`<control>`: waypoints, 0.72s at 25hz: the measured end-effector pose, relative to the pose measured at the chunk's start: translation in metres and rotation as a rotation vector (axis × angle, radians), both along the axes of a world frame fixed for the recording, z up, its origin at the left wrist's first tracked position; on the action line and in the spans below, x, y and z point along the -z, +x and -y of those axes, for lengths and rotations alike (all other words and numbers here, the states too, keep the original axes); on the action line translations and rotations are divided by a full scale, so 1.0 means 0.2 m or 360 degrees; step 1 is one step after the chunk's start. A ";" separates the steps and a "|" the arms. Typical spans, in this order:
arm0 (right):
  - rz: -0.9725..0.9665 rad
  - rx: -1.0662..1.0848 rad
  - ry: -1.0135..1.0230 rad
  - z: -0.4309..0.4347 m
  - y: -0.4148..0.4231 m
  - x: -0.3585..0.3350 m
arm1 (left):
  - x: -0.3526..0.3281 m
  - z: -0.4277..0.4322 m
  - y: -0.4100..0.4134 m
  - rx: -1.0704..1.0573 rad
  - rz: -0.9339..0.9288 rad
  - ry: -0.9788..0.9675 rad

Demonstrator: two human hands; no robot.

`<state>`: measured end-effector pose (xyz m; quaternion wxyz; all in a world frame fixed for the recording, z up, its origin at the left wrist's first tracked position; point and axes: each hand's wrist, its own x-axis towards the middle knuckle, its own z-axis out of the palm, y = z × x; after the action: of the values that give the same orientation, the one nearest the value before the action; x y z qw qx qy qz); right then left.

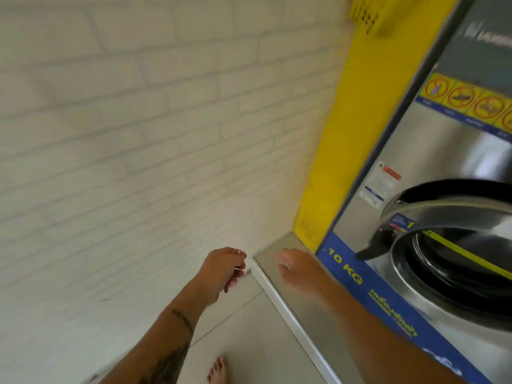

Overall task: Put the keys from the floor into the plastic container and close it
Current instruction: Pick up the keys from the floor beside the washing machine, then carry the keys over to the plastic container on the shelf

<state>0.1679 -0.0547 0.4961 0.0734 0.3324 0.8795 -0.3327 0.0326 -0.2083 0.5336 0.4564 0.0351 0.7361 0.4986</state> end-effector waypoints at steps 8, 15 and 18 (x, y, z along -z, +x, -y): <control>-0.0236 -0.0498 -0.0056 0.69 0.05 -0.56 | -0.57 0.88 0.39 -0.0557 -0.0285 0.0206; -0.0445 -0.1057 -0.0003 1.60 -0.12 -0.95 | -0.84 1.85 0.51 -0.1043 -0.0580 0.0214; -0.0495 -0.1240 0.0004 2.06 -0.15 -1.02 | -0.89 2.32 0.60 -0.1215 -0.0654 0.0188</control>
<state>0.1382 -0.4667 0.7001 0.0597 -0.0792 0.9404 -0.3253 0.1524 -0.6715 0.7117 0.0807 -0.1149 0.7419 0.6556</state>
